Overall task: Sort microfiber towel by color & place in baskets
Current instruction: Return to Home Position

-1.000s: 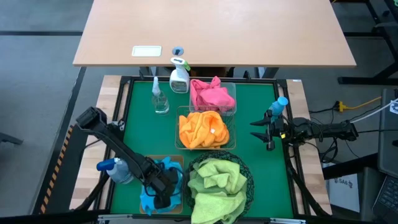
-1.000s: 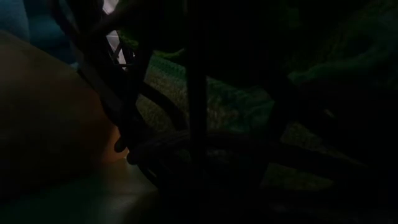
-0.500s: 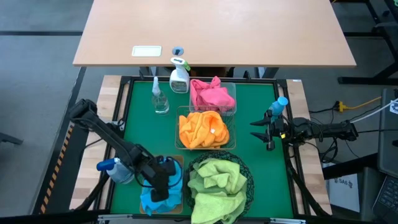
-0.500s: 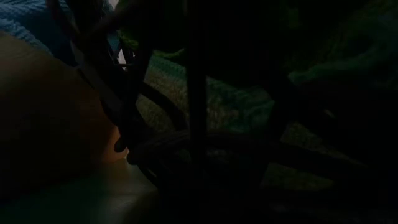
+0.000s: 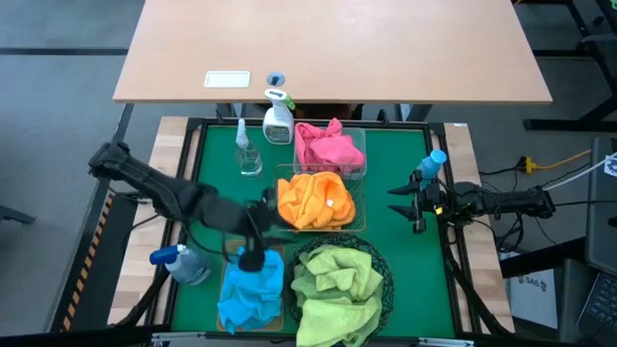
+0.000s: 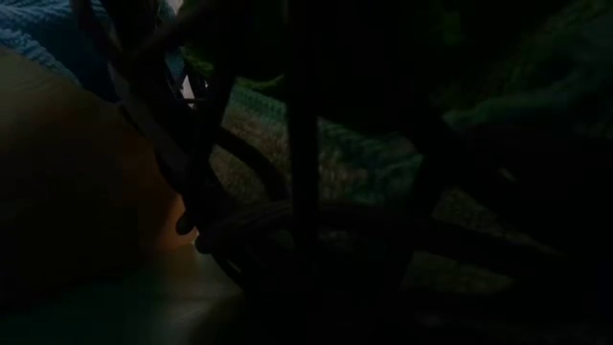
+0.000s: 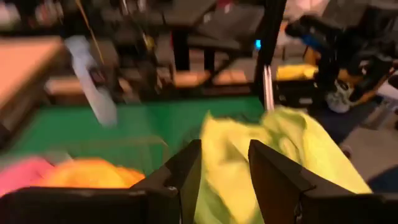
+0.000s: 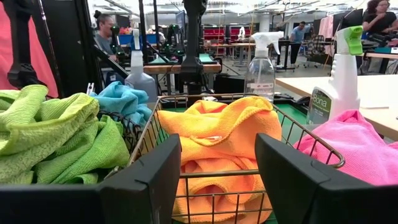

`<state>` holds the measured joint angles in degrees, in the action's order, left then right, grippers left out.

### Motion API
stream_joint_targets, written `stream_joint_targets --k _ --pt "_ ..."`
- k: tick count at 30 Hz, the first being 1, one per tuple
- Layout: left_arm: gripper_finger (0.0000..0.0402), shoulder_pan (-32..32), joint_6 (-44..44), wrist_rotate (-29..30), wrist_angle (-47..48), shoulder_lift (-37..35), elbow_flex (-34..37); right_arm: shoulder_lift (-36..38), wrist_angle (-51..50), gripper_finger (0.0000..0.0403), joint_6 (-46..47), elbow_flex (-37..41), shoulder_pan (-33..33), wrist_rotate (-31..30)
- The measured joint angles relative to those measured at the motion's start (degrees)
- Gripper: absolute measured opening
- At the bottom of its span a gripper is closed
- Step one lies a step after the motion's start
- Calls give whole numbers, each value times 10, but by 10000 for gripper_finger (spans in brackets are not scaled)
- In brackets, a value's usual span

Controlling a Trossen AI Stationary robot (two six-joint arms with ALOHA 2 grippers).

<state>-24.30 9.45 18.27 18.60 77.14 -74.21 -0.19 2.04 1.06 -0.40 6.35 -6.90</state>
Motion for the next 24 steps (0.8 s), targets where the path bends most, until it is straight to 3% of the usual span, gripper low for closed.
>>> stream_joint_targets --k 6,13,20,24 --pt "128 48 -106 -27 14 -90 0 0 0 205 0 0 0 0" --pt "128 54 -160 -28 88 -196 8 0 0 205 0 0 0 0" --pt "128 54 -163 -14 41 -314 138 0 0 205 0 0 0 0" --pt "128 54 -197 -7 -53 -396 251 0 0 205 0 0 0 0"
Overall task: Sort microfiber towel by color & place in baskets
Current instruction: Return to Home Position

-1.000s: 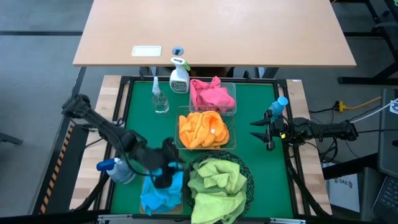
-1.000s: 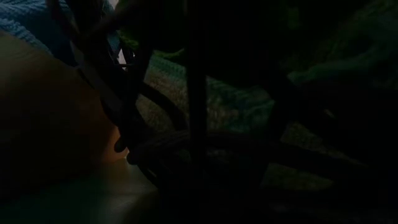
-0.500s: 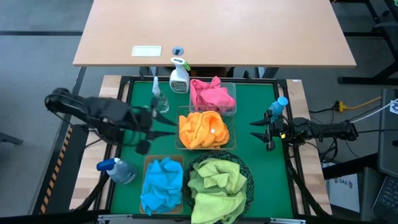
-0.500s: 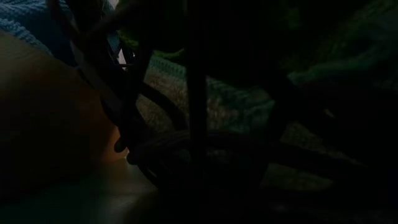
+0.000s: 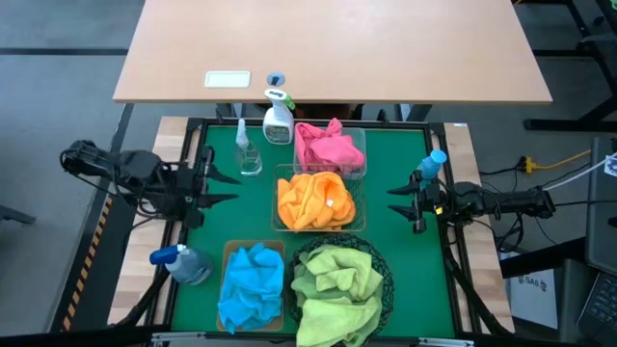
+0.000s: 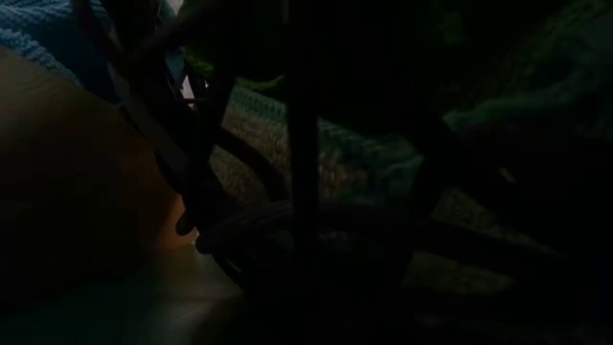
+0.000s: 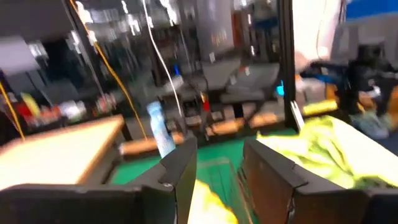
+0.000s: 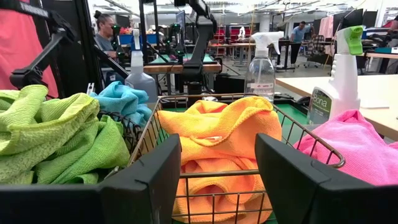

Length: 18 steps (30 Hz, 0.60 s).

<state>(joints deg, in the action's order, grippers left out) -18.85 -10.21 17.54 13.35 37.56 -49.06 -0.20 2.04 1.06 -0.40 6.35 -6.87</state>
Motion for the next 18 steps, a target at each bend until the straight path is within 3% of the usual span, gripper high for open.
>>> stream_joint_targets --k 5,18 --pt "128 10 -35 19 -103 -93 122 0 0 205 0 0 0 0" --pt "128 36 -35 30 -109 -295 291 0 0 205 0 0 0 0"
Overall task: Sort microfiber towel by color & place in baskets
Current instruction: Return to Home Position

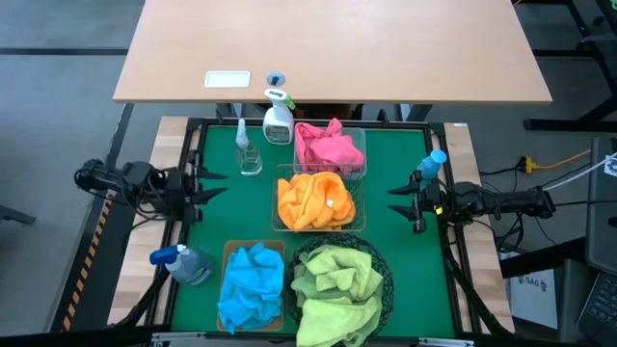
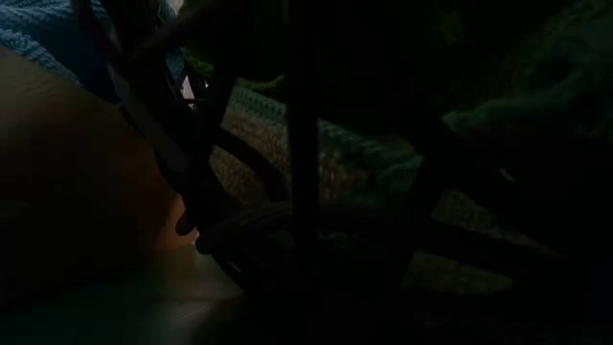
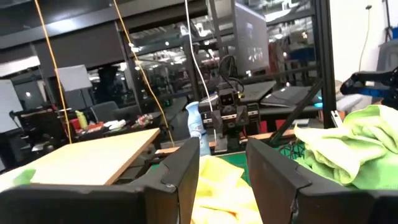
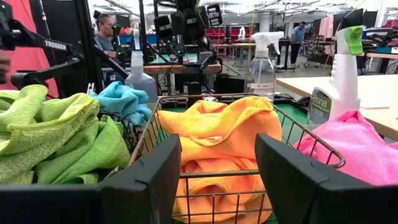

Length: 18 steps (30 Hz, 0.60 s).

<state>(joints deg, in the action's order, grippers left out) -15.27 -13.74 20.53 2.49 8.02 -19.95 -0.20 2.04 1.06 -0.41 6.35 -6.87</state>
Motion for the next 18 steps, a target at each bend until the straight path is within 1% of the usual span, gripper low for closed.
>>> stream_joint_targets --k 6,10,14,18 --pt "128 0 1 0 19 -80 44 0 0 205 0 0 0 0" --pt "128 0 0 12 15 -78 56 0 0 205 0 0 0 0" --pt "128 0 0 50 16 -79 71 0 1 205 0 0 0 0" --pt "128 0 1 47 -3 -79 85 0 2 205 0 0 0 0"
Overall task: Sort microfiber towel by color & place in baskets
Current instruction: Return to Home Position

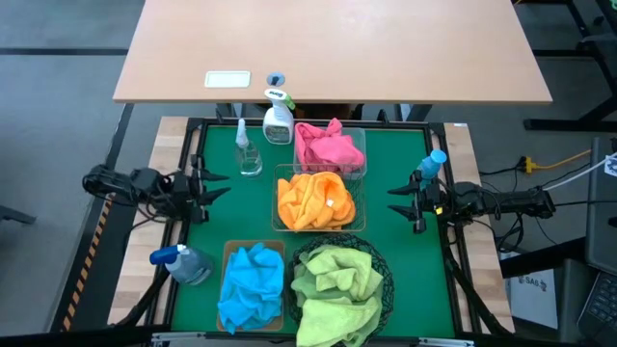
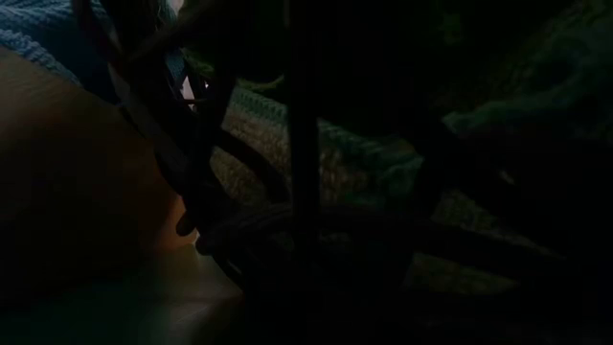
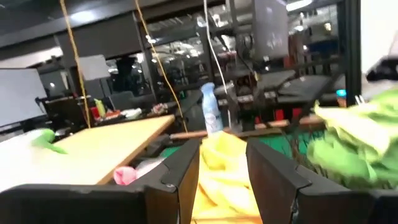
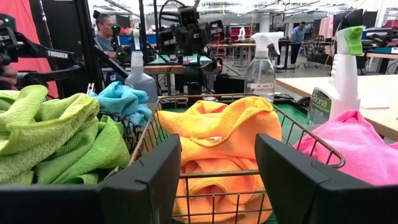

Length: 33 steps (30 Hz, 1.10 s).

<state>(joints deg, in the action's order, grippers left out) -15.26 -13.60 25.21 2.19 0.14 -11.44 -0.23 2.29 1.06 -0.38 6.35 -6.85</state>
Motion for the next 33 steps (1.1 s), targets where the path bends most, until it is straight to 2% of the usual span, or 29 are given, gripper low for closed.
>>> stream_joint_targets --k 3,12,18,22,27,30,33 --pt "128 0 2 -4 -20 0 24 0 0 205 0 0 0 0" --pt "128 17 -10 8 -170 0 111 0 1 205 0 0 0 0" --pt "128 54 -24 -16 -175 0 110 0 1 205 0 0 0 0" --pt "128 86 -40 -60 -169 0 110 0 1 205 0 0 0 0" --pt "128 120 -7 -129 -106 0 110 0 1 205 0 0 0 0" --pt "128 131 6 -144 -54 0 110 0 1 205 0 0 0 0" --pt "128 140 13 -155 -45 0 110 0 1 205 0 0 0 0"
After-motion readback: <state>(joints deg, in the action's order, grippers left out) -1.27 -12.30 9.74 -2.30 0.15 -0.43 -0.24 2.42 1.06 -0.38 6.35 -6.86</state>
